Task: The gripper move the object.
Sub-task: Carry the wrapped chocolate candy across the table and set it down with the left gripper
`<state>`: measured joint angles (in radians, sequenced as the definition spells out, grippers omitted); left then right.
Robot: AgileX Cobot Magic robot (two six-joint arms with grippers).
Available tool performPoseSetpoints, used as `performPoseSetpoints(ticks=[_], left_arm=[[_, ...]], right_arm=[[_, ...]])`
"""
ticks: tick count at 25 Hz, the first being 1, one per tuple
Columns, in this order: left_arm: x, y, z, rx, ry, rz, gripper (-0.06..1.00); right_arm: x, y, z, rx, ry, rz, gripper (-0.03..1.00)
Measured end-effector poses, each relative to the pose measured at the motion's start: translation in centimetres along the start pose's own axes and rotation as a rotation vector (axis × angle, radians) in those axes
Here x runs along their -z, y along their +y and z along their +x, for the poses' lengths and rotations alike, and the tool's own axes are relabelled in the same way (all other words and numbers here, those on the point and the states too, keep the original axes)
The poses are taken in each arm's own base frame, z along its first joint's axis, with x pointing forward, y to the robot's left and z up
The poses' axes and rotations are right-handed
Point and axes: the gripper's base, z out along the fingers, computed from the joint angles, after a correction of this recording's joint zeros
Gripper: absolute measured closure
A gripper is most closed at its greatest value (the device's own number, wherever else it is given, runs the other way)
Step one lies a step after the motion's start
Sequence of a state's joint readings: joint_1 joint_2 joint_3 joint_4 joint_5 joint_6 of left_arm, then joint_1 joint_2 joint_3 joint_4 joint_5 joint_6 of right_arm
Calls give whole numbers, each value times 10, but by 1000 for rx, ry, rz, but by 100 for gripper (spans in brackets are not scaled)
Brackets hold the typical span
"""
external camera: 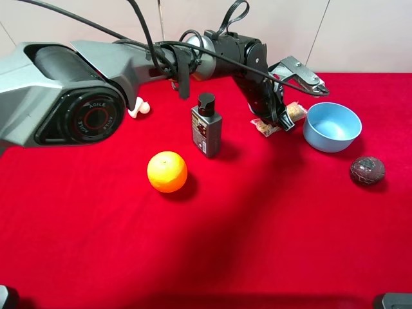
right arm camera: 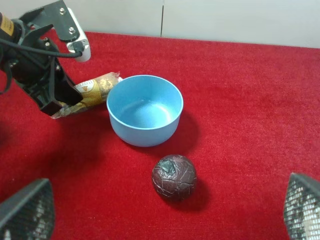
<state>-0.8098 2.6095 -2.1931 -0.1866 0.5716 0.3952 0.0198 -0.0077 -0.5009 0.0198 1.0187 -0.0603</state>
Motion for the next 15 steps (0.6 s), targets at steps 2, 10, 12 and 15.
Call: performPoseSetpoints(ticks=[2, 10, 12, 15], left_arm=[[0, 0, 0, 0, 0, 0, 77], [0, 0, 0, 0, 0, 0, 78], [0, 0, 0, -3, 1, -2, 78], [2, 2, -3, -22, -3, -18, 78]], right_arm=[[0, 0, 0, 0, 0, 0, 27], [0, 0, 0, 0, 0, 0, 27], [0, 0, 0, 0, 0, 0, 27], [0, 0, 0, 0, 0, 0, 27]])
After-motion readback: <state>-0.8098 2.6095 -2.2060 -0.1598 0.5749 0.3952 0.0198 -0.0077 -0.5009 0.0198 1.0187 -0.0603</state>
